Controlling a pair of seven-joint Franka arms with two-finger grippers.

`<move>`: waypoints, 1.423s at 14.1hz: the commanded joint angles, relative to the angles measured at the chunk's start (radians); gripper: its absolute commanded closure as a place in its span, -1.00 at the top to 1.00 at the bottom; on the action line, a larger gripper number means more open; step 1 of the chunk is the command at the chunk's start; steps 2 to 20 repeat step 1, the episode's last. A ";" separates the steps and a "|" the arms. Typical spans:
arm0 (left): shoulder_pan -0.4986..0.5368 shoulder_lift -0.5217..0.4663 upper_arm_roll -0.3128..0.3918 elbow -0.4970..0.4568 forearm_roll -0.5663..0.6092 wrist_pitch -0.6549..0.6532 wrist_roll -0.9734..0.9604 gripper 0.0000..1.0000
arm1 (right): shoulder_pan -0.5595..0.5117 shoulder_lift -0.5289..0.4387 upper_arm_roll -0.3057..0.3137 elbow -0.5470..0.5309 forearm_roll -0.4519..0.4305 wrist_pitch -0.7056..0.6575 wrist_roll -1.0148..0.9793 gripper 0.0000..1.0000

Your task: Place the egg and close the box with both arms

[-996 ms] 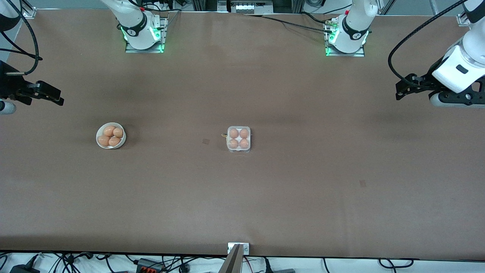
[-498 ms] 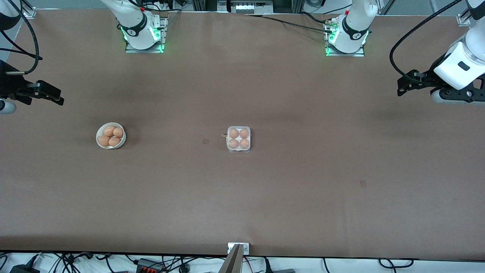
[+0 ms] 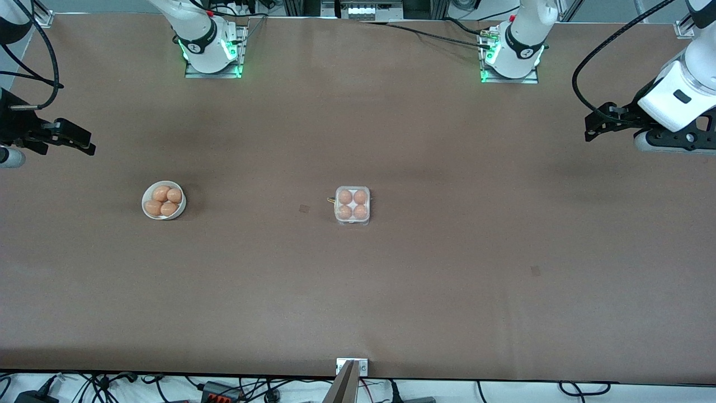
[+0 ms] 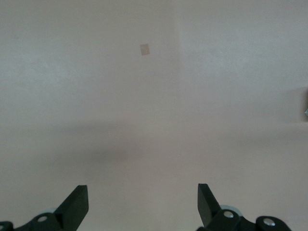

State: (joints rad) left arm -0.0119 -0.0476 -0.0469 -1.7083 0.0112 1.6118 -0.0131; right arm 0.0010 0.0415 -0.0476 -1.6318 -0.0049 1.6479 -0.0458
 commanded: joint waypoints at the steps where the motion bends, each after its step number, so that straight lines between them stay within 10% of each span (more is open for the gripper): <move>1: -0.002 -0.008 0.001 0.010 -0.017 -0.016 0.012 1.00 | -0.003 -0.015 0.008 0.001 -0.004 -0.014 -0.003 1.00; 20: -0.002 -0.008 0.001 0.010 -0.017 -0.016 0.012 1.00 | -0.003 -0.015 0.008 0.001 -0.004 -0.014 -0.003 1.00</move>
